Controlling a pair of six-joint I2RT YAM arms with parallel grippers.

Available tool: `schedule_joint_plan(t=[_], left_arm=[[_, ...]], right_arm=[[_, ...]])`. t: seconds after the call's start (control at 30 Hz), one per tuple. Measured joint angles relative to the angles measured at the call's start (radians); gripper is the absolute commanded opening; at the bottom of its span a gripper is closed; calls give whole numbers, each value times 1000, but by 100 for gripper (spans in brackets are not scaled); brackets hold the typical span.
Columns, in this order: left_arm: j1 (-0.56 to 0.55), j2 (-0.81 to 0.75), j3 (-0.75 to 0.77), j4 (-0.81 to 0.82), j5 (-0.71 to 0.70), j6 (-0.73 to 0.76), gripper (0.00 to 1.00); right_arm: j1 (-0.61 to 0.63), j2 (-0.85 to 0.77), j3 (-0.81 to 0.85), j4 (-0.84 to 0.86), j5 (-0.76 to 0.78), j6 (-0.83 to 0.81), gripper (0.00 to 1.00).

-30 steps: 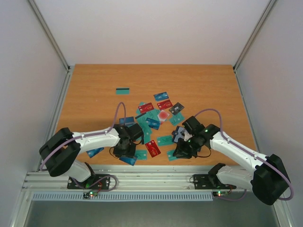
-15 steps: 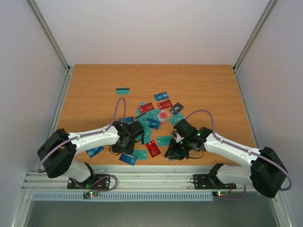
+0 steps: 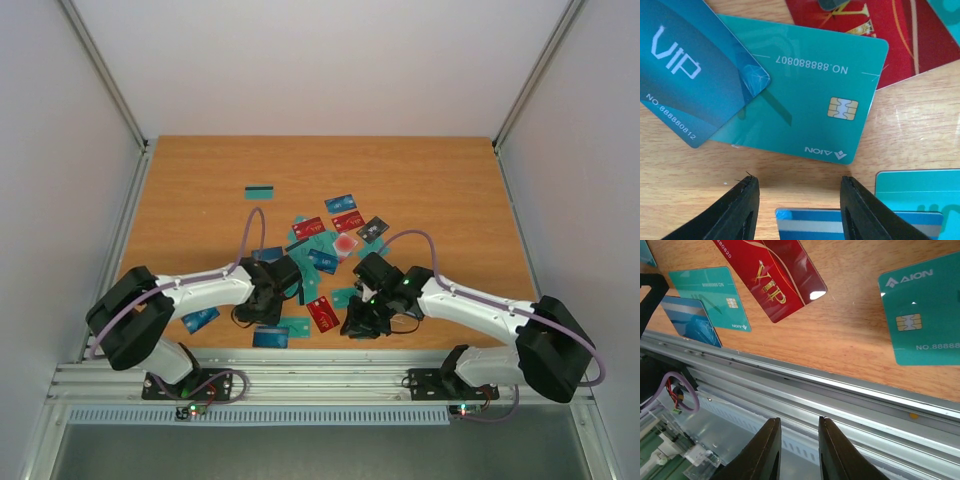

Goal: Put the credit cards into the card holder

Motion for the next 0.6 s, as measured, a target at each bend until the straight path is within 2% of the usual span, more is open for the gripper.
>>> schedule_joint_plan(t=[0.6], left_arm=[[-48,-42,-43,56,71,-5,42]], right_arm=[[108,96,54,51,14,27,24]])
